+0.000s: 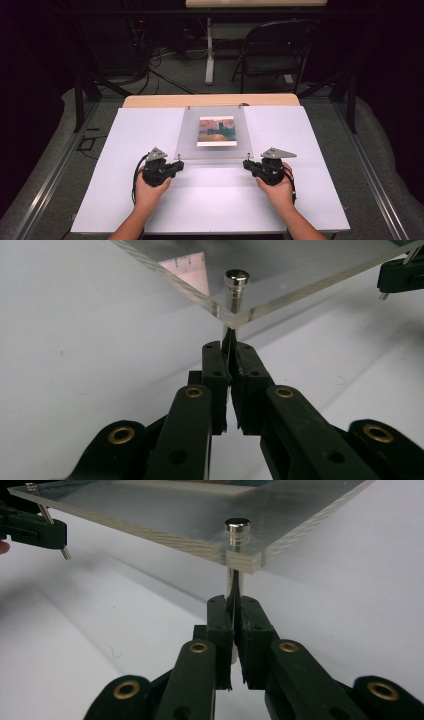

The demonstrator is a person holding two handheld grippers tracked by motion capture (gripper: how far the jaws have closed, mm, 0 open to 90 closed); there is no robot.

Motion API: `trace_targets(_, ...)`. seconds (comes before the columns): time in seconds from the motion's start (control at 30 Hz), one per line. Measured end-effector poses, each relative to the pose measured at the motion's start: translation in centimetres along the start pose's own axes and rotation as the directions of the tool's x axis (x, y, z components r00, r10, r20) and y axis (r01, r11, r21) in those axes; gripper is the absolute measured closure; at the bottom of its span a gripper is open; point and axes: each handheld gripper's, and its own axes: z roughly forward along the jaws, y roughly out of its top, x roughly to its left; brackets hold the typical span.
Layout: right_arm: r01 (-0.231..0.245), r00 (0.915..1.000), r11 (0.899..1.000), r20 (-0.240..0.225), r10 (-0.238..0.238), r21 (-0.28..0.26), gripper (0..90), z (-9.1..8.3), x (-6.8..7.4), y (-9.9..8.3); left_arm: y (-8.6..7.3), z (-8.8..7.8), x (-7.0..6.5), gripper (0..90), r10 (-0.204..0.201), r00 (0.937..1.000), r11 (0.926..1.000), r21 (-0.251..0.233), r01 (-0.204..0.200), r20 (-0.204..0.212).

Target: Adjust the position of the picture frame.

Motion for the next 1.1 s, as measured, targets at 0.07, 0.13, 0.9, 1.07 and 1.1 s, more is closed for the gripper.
trace_targets(0.07, 0.001, 1.0000, 1.000, 0.003, -0.001, 0.000, 85.3, 0.2, 0.0, -0.1, -0.1, 0.1, 0.0, 85.3, 0.000, 1.0000, 1.0000, 0.007, 0.000, -0.001)
trace_targets(0.13, -0.001, 1.0000, 1.000, 0.005, 0.001, 0.008, 85.3, 0.3, -0.1, -0.2, -0.1, 0.4, 0.0, 85.3, 0.004, 1.0000, 0.9999, 0.012, -0.004, -0.006)
trace_targets(0.9, 0.010, 0.9992, 0.997, 0.037, -0.013, 0.077, 84.6, 1.4, -0.6, -1.6, -1.3, 1.7, -0.1, 84.8, 0.030, 0.9992, 0.9974, 0.066, -0.028, -0.026)
trace_targets(1.07, -0.025, 0.9996, 0.998, 0.019, 0.024, 0.056, 75.1, 1.2, -0.8, -1.6, -1.4, 1.7, -0.1, 79.3, 0.020, 0.9995, 0.9990, 0.040, -0.019, -0.024)
trace_targets(1.1, -0.025, 0.9994, 0.998, 0.026, 0.024, 0.049, 70.9, 1.1, -0.8, -1.6, -1.4, 1.6, -0.1, 77.0, 0.022, 0.9993, 0.9992, 0.034, -0.021, -0.029)
